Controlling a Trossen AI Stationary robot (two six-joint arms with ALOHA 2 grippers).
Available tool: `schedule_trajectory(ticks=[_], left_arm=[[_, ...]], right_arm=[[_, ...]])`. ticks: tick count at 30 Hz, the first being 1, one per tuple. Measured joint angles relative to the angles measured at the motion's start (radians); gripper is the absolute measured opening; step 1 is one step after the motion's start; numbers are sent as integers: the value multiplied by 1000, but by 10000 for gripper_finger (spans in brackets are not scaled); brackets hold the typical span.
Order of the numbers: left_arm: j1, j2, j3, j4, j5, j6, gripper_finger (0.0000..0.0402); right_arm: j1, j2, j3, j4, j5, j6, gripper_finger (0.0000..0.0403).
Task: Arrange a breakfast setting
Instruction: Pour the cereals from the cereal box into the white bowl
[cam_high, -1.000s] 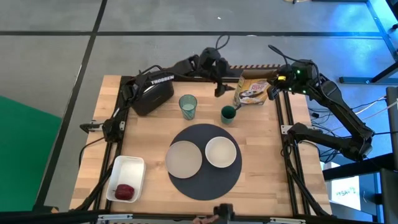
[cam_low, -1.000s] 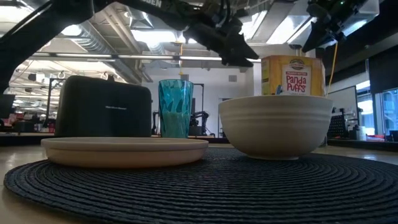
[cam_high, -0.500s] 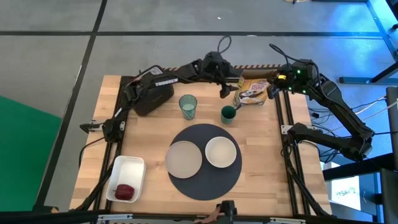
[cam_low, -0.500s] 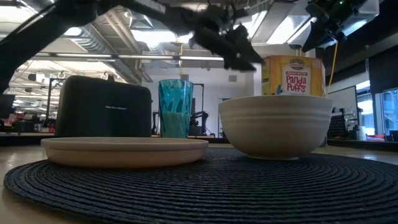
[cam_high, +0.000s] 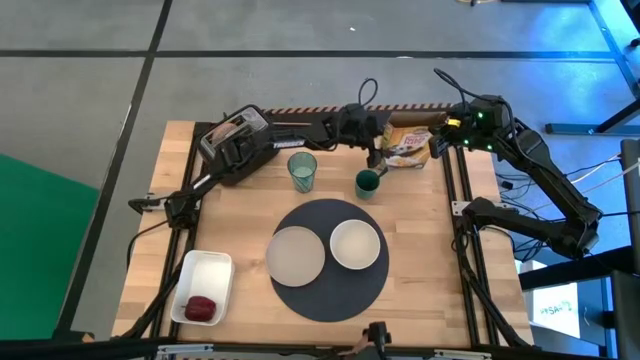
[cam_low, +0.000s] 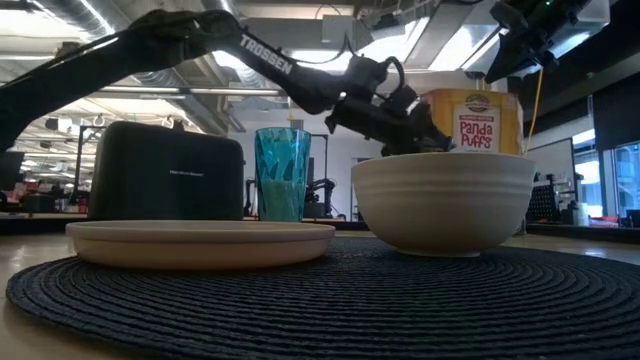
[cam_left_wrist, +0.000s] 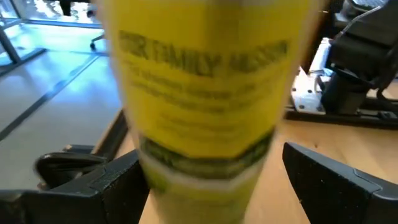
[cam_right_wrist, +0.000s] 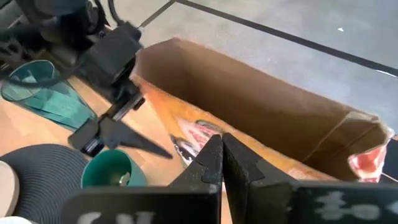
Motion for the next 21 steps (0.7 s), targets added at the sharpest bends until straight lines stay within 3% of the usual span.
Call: schedule_trajectory(ticks=[5,9,15,21], left_arm=[[-19,9,0,5,-70,18,338],[-30,10,0,14,-159,86,301],[-31,10,0,13,-160,103,174],[-14,10,0,74,-47,68,21]], right_arm=[[0,0,0,-3,-11,2,1],[0,0,0,-4,-11,7,1],[0,0,0,1,-19,30,1],[0,-19,0,68,-5,77,1]])
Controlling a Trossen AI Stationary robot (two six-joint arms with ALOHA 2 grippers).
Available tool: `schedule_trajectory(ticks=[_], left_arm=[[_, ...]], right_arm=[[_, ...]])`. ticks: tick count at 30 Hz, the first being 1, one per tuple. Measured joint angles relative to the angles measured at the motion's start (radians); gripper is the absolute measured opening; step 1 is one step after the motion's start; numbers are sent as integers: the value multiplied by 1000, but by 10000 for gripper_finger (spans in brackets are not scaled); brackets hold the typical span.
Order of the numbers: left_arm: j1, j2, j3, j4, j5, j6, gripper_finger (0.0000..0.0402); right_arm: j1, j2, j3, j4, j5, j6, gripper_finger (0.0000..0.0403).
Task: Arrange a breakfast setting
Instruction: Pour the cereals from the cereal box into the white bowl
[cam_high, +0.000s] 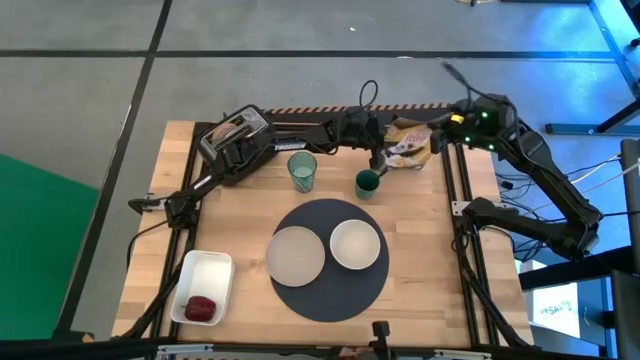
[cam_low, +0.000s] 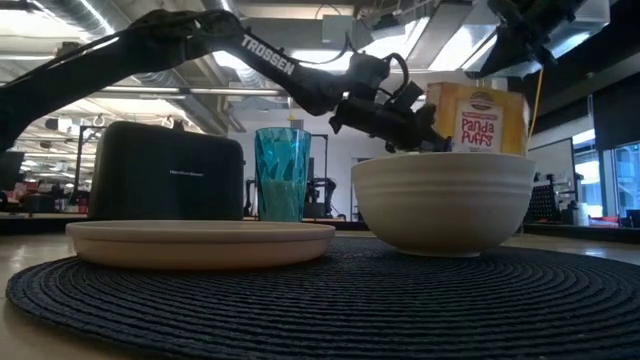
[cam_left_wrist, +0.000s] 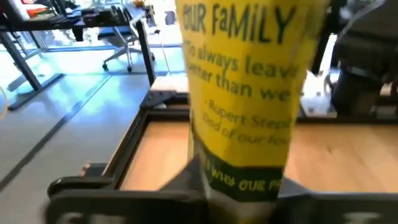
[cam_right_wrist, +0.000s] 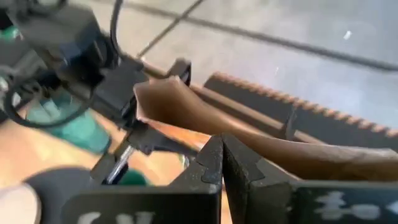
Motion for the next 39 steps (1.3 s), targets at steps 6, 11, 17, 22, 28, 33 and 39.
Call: schedule_trajectory(ticks=[6,11,17,22,28,33,39], left_arm=[[43,-28,45,25,-1,-51,3],[88,-165,114,-198,59,-13,2],[140,-402,198,-599,167,89,2],[147,-485,187,-811,241,94,1],[138,-557,193,-929,275,82,1],[118,-575,190,-985,251,61,0],[118,-594,191,-994,320,7,0]], right_arm=[[0,-70,0,172,7,22,15],[0,-153,0,271,-13,63,84],[0,-189,0,218,16,71,219],[9,-111,0,280,-167,108,304],[137,33,0,442,-173,113,335],[207,101,0,554,-228,78,336],[311,193,0,602,-218,78,307]])
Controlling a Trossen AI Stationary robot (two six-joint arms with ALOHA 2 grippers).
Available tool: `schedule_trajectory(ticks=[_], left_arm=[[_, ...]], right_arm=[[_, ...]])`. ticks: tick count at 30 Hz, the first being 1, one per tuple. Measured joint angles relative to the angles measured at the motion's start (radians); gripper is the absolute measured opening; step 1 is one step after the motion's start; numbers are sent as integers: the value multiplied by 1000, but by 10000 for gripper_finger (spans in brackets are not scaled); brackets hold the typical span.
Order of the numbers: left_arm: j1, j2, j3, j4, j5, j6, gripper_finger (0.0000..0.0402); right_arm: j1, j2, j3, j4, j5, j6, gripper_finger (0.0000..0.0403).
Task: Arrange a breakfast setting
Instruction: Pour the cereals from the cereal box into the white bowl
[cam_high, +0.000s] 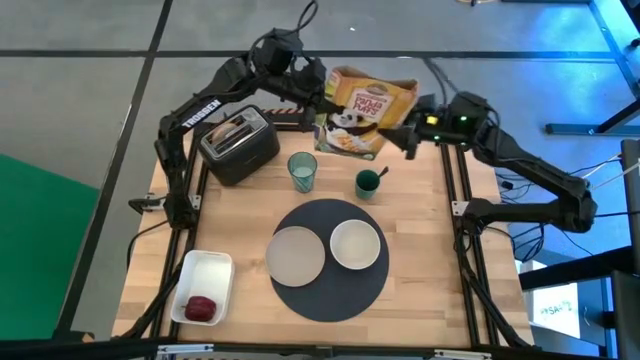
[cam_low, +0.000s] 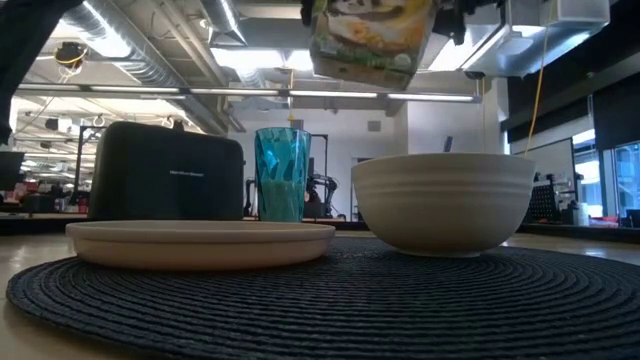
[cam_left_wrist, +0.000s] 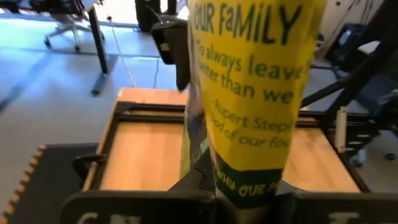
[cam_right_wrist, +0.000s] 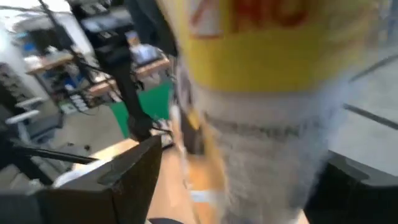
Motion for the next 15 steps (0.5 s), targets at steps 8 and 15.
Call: schedule_trajectory(ticks=[8,15], left_arm=[[-23,-10,-1,-6,8,-140,13],[-46,-34,1,-31,32,-175,93]], right_arm=[[65,32,1,59,15,-15,82],[84,-1,-3,164,-40,1,6]])
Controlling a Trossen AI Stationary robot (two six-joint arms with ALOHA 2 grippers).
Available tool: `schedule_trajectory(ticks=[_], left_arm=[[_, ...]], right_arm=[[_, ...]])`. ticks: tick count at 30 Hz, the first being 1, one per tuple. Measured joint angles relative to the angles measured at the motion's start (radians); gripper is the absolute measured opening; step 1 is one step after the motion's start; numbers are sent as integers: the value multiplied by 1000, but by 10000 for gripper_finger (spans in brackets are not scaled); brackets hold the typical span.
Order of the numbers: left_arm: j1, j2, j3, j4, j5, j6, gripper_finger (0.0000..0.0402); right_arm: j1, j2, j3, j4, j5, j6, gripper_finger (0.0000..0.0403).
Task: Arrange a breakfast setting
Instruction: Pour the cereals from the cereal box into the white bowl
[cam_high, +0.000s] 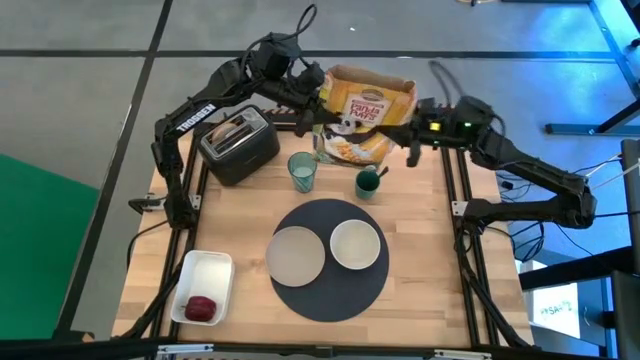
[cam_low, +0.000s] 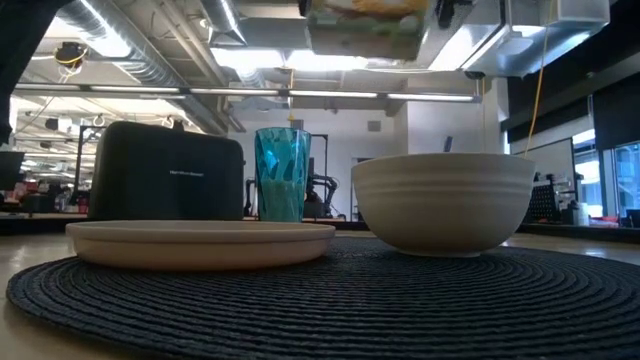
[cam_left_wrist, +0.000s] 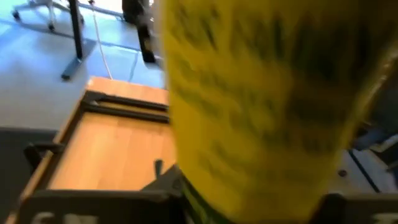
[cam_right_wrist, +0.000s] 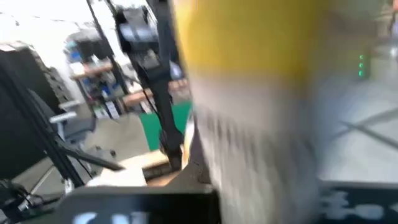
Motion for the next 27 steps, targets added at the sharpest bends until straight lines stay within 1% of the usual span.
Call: schedule_trajectory(ticks=[4,7,13,15,19,22,24,27], left_arm=[[-22,-21,1,-53,22,-1,149],[-49,-28,0,-72,13,-8,189],[-122,-27,0,-57,-31,-8,261],[-146,-27,0,-45,-63,-8,280],[-192,-25,0,-48,-189,-10,311],[-211,-25,0,-49,-254,-27,325],[-216,-24,-1,-42,-282,-50,330],[-227,-23,-2,14,-303,-69,331]], right_arm=[[-6,-45,0,73,-15,-7,2],[-27,-71,0,100,-48,-12,1],[-35,-70,2,180,-84,5,1],[-34,-66,2,218,-86,15,1],[-35,-66,2,311,-64,33,0],[-35,-67,2,355,-48,34,0],[-35,-68,2,377,-45,35,0],[-35,-65,3,396,-51,37,0]])
